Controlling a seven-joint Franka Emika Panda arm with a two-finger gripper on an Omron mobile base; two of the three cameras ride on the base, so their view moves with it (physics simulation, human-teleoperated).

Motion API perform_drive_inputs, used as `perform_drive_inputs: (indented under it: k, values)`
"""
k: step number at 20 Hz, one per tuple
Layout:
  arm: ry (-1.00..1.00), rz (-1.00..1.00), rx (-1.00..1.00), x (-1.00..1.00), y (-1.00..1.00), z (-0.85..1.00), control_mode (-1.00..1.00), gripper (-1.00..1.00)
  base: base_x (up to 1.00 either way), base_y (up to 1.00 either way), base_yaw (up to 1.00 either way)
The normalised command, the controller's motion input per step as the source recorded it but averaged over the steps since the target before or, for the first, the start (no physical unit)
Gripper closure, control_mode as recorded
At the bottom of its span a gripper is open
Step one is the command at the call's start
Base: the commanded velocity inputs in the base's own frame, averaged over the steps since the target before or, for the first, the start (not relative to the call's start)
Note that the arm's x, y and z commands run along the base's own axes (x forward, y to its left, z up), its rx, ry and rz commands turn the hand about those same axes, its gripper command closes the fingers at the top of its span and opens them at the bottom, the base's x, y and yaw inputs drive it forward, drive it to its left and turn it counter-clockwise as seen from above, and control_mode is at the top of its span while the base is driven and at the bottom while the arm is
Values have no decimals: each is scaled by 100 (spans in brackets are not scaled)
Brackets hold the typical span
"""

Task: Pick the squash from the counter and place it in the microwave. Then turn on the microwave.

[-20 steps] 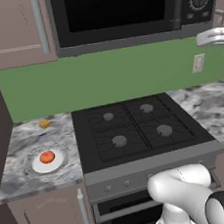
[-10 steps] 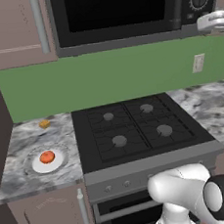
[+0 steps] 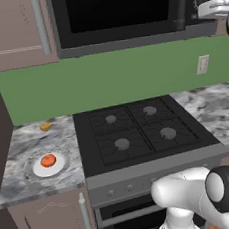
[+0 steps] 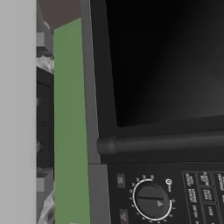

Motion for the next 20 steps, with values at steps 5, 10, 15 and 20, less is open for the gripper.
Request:
perform_drive_inputs:
  k: [5, 10, 15, 20]
  values:
    - [-4, 0, 0, 34, 0, 10, -100, -100, 0, 0, 0]
    - [0, 0, 0, 42, -3, 0, -100, -100, 0, 0, 0]
    - [0, 0, 0, 47, -7, 0, -100, -100, 0, 0, 0]
    - [0, 0, 0, 43, -7, 0, -100, -100, 0, 0, 0]
